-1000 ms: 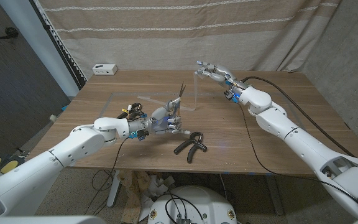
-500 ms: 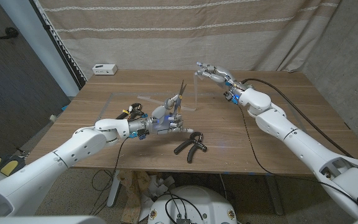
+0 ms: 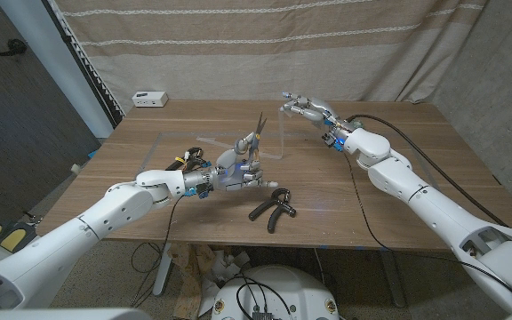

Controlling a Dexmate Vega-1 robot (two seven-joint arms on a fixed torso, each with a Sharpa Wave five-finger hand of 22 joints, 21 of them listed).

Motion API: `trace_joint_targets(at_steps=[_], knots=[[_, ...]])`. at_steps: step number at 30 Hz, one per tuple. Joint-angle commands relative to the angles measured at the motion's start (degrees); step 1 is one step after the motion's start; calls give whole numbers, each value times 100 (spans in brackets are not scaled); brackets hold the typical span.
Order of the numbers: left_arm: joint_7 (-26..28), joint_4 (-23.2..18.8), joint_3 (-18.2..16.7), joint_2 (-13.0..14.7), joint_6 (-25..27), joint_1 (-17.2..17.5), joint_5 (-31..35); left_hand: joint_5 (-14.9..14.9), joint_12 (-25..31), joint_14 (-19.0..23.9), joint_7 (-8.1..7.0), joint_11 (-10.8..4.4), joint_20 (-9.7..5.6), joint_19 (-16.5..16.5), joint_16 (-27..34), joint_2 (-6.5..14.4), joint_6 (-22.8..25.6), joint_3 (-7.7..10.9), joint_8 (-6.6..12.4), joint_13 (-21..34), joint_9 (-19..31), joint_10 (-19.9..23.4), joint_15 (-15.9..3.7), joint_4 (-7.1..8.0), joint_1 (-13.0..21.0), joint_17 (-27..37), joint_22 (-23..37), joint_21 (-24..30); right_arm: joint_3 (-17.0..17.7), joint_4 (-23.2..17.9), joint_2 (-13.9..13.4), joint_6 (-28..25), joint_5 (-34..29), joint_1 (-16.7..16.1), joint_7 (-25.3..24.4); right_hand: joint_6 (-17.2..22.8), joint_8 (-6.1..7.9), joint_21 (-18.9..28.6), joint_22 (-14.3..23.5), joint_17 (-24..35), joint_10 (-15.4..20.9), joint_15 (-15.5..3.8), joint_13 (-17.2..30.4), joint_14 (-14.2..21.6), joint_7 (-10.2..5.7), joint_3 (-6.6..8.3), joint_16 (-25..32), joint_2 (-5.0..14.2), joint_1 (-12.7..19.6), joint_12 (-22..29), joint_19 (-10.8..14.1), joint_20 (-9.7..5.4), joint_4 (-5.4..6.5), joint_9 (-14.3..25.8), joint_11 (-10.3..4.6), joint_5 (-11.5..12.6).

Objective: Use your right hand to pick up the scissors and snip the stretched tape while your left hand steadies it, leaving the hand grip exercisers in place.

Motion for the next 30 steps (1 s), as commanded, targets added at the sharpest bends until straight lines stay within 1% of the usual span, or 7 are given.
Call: trace_joint_targets(at_steps=[1, 5, 8, 12, 19, 20, 30], knots=[[-373, 358, -36, -258, 55, 0, -428, 6, 28, 13, 1256, -254, -270, 39, 69, 6, 1246, -1231, 241, 22, 18, 341, -384, -327, -65, 87, 34, 45, 45, 1, -61, 85, 143, -61, 208, 53, 58, 27, 20, 1, -35, -653, 10, -65, -34, 35, 3, -1, -59, -20, -51, -309, 2, 28, -40, -28], [-477, 449, -4, -334, 84, -32, -454, 9, 27, 21, 1260, -261, -266, 32, 50, 9, 1258, -1230, 243, 23, 18, 355, -360, -327, -70, 38, 44, 46, 40, 68, -17, 103, 197, -34, 274, 52, 54, 26, 19, -1, -35, -685, 9, -75, -34, 38, 1, -5, -63, -19, -58, -316, 3, 29, -50, -36], [-534, 497, 10, -379, 125, -43, -492, 11, 21, 15, 1260, -257, -273, 50, 97, 9, 1263, -1230, 243, 23, 19, 346, -388, -328, -72, 105, 52, 56, 37, 108, 24, 125, 260, -28, 335, 61, 54, 26, 19, -1, -42, -707, 7, -82, -62, 40, 1, -7, -69, -20, -61, -318, 5, 31, -64, -45], [-556, 515, 32, -390, 133, -56, -439, 14, 23, 10, 1260, -258, -275, 60, 94, 10, 1271, -1230, 244, 23, 19, 351, -378, -330, -73, 88, 61, 63, 11, 103, 39, 107, 199, 4, 302, 37, 46, 26, 19, -2, -44, -718, 6, -84, -91, 43, 3, -9, -76, -18, -64, -325, 8, 45, -78, -58], [-595, 528, 49, -398, 147, -54, -403, 18, 20, 1, 1257, -251, -276, 59, 151, 9, 1272, -1230, 243, 23, 19, 349, -392, -330, -77, 161, 74, 67, -26, 255, 115, 62, 175, 102, 300, 32, 38, 27, 18, -3, -41, -739, 4, -89, -95, 50, 5, -7, -84, -14, -68, -335, 11, 54, -81, -75], [-589, 526, 47, -401, 147, -47, -404, 19, 23, 25, 1257, -256, -275, 59, 93, 11, 1272, -1230, 243, 24, 19, 354, -378, -329, -80, 54, 78, 68, -31, 264, 127, 52, 170, 109, 288, 36, 37, 28, 18, -3, -42, -741, 4, -91, -98, 51, 5, -7, -86, -13, -67, -335, 12, 53, -82, -78], [-702, 600, 87, -429, 197, -121, -376, 27, 21, 14, 1253, -251, -276, 55, 117, 10, 1266, -1230, 243, 23, 20, 351, -398, -331, -83, 75, 94, 72, -92, 443, 305, 90, 281, 203, 451, 34, 28, 31, 18, -4, -53, -750, 1, -97, -98, 62, 7, -7, -92, -14, -68, -337, 12, 62, -85, -98]])
